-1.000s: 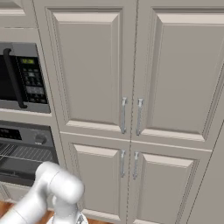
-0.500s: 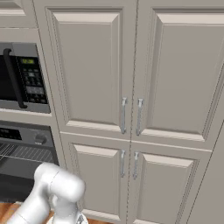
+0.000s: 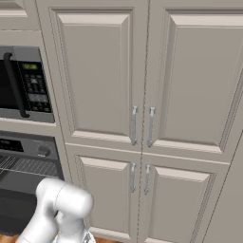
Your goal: Take the fish from the oven and place it on the plate on the counter.
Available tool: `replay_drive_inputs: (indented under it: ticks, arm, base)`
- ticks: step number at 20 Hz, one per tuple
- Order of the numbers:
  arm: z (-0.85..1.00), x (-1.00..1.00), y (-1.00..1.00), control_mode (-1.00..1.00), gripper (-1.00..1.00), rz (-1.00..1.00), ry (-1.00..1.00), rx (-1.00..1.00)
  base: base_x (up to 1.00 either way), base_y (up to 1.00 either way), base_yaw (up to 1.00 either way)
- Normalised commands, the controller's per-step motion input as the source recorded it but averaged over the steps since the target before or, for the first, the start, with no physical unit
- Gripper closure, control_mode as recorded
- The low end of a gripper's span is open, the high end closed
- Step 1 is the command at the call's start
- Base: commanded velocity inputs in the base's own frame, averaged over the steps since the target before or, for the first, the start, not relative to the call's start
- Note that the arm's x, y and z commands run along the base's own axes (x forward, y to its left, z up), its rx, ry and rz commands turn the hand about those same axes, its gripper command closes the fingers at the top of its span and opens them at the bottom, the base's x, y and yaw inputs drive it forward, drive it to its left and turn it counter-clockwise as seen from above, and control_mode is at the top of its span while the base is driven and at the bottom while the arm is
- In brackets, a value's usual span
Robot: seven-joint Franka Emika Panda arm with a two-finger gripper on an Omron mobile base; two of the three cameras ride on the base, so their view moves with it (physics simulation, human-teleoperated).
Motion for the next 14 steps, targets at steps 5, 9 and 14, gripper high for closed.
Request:
replay_drive_inputs:
  ticks: [5,9,14]
  arm:
    - [0.68,-0.84,0.00,-1.00,1.00,0.12,-0.08,0.00]
    - [0.80,-0.74,0.00,-1.00,1.00,0.08,-0.03,0.03]
    - [0.87,-0.34,0.00,-1.00,1.00,0.08,-0.01,0.04]
  base:
    - [0.00,0.00,0.00]
    - [0.00,0.00,0.00]
    - [0.00,0.00,0.00]
